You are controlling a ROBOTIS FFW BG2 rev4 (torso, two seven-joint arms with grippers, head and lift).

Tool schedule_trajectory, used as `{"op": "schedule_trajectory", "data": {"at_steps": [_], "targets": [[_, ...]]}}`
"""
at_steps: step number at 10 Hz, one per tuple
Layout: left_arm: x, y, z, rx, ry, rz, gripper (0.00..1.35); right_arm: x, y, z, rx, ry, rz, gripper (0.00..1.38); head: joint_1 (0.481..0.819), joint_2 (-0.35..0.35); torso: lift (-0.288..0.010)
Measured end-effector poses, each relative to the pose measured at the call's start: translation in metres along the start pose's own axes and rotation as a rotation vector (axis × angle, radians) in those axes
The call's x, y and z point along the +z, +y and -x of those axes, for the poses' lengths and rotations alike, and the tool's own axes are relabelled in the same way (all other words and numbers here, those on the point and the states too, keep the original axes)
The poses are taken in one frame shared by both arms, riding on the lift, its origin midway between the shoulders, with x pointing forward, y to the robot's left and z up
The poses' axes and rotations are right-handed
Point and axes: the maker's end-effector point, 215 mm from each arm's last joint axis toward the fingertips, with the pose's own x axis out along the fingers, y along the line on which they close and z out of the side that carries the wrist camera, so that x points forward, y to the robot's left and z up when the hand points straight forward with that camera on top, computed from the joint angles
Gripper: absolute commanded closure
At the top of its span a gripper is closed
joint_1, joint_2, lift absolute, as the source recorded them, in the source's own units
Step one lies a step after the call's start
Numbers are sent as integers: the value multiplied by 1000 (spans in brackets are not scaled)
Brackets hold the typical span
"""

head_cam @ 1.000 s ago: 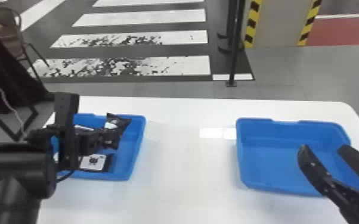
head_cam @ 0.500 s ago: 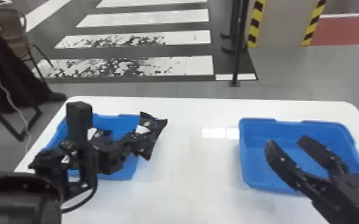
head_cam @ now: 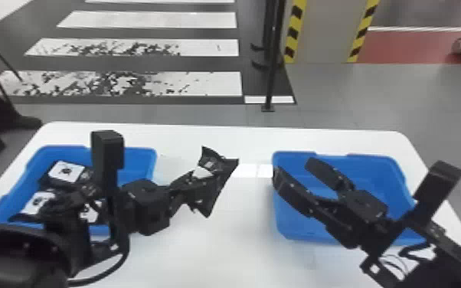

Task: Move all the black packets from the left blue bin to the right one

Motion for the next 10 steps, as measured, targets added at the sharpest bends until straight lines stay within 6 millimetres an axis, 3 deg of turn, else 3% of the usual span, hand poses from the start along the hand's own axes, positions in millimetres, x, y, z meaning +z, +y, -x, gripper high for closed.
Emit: {"op": "schedule_trajectory", "data": {"at_steps": [4,7,8,9,10], "targets": [[2,-25,-13,-71,-5,7,1205,-3,0,-24,45,8,-15,197,695,-32,-150],[1,-28,-19,-88,-9,12,1205,-21,29,-50,129,42,-42,223,695,15,-150],[1,-30,-21,-94,-9,13,1205,-25,33,-58,145,51,-46,306,695,25,-150],[2,-32,-22,-100,-12,11,1205,-25,32,-64,148,55,-33,587,695,27,-150],[4,-34,-23,-106,-19,8,1205,-25,28,-67,140,52,-27,1019,695,23,-150]]}}
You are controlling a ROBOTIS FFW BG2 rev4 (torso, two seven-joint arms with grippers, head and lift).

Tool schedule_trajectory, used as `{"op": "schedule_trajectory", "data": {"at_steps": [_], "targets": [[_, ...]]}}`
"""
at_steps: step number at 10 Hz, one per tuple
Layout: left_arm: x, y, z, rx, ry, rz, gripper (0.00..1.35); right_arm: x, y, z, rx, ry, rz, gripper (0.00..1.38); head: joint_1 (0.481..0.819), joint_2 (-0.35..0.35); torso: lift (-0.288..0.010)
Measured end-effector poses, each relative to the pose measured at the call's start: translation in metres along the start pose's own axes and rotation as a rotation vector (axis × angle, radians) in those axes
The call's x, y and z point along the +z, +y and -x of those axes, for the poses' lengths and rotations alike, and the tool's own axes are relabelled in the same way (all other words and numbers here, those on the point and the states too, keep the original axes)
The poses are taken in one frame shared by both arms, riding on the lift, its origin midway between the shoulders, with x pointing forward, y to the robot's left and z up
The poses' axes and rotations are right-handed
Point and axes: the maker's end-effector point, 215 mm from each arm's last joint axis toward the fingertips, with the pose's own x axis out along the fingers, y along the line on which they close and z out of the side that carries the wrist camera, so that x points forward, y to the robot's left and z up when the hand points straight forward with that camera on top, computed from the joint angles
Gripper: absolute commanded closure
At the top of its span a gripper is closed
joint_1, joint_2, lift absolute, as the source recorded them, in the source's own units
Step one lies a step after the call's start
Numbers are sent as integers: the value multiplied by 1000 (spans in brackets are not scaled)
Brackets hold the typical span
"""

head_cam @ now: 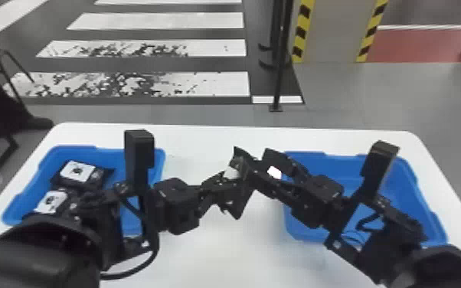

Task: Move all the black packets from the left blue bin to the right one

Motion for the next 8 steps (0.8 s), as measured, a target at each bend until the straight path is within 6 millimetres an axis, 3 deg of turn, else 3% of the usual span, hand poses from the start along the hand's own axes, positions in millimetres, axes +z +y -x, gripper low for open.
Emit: {"op": "schedule_trajectory", "data": {"at_steps": [1,3,6,7,8], "targets": [[2,0,0,-1,-4,-3,1205,1,-5,0,-9,-8,-5,1296,695,17,-150],[2,2,2,4,-8,-3,1205,-5,-5,3,-8,-12,-39,1277,695,19,-150],[4,5,2,12,-13,-9,1162,-12,16,2,66,-28,-125,1277,695,42,-150],[4,7,3,20,-17,-8,753,-12,18,2,72,-31,-133,1277,695,46,-150],[2,13,6,38,-23,6,223,-10,18,2,75,-36,-137,1277,695,53,-150]]}}
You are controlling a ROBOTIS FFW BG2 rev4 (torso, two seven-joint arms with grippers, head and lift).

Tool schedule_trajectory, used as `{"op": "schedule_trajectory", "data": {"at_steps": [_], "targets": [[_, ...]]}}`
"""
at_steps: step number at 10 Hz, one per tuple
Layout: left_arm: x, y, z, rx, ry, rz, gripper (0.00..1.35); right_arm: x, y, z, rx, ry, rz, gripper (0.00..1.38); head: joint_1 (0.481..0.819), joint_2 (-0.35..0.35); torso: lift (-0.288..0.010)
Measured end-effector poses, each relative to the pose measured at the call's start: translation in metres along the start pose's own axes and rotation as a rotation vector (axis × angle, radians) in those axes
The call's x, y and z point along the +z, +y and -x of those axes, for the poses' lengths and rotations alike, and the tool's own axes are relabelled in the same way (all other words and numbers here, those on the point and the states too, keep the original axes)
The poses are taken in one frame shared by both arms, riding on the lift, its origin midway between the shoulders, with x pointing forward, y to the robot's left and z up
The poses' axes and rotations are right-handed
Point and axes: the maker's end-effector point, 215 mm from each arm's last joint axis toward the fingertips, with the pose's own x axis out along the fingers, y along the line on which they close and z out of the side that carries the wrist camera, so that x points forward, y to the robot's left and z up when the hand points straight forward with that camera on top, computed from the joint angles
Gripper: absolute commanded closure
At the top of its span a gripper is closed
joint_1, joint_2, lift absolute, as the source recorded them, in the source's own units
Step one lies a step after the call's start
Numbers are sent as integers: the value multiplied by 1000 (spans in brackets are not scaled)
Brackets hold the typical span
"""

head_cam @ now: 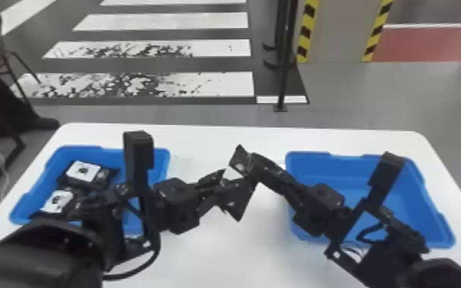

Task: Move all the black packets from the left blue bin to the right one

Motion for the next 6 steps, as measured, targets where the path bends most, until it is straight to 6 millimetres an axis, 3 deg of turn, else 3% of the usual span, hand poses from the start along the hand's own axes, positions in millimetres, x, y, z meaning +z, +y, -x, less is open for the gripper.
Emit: {"op": "schedule_trajectory", "data": {"at_steps": [1,3,6], "targets": [[-6,6,5,20,0,19,68,7,-7,3,-14,-9,7,1277,695,53,-150],[-18,18,17,53,2,50,127,25,-49,22,-107,-35,27,1277,695,25,-150],[-25,26,27,80,-9,66,127,50,-133,64,-288,-45,83,1277,695,-55,-150]]}}
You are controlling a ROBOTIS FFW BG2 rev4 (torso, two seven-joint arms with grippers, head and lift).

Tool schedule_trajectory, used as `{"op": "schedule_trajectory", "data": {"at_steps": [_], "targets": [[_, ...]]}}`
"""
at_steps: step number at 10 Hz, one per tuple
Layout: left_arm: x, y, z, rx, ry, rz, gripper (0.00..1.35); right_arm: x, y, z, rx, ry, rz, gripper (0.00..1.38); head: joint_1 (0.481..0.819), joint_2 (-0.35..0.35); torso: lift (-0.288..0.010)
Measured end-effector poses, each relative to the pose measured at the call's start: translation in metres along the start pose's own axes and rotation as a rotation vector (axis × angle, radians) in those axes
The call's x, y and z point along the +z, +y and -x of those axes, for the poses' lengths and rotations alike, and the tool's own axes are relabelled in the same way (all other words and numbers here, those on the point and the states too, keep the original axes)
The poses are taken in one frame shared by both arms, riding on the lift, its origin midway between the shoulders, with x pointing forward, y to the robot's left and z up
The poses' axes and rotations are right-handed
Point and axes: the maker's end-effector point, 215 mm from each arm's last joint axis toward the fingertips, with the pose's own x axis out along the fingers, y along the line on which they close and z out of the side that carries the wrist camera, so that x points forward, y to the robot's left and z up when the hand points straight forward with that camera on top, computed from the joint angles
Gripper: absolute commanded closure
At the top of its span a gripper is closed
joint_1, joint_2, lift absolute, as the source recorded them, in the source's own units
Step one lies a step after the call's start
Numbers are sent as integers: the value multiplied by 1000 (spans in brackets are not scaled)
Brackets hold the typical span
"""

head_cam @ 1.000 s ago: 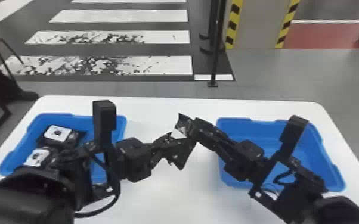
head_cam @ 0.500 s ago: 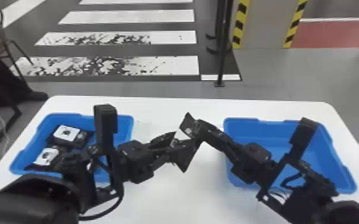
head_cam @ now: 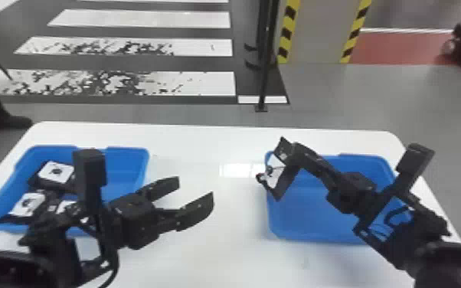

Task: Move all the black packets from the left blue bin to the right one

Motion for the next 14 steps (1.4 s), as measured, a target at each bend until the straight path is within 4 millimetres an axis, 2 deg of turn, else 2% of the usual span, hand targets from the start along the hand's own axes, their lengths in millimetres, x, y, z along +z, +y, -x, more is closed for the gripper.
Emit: {"op": "schedule_trajectory", "data": {"at_steps": [2,3,4,5,6,7,10,12,14], "targets": [[-2,3,3,8,-2,7,130,9,-53,17,-118,-6,24,1234,695,-116,-150],[-3,4,4,11,0,8,128,10,-75,28,-170,-4,28,934,695,-146,-150],[-3,5,4,14,1,7,130,9,-95,40,-224,3,41,510,695,-172,-150],[-1,11,7,28,-4,1,131,6,-109,53,-267,12,52,183,695,-182,-150],[2,22,13,58,-5,-14,133,6,-115,67,-310,16,69,61,695,-187,-150],[5,36,21,96,-5,-27,133,11,-110,84,-356,13,121,114,695,-182,-150],[17,95,56,253,6,-68,133,30,-69,125,-408,-60,263,139,695,-118,-150],[22,135,82,374,32,-83,133,30,-45,141,-410,-96,278,139,695,-47,-150],[11,171,109,478,73,-60,133,18,-12,157,-408,-99,262,139,695,47,-150]]}}
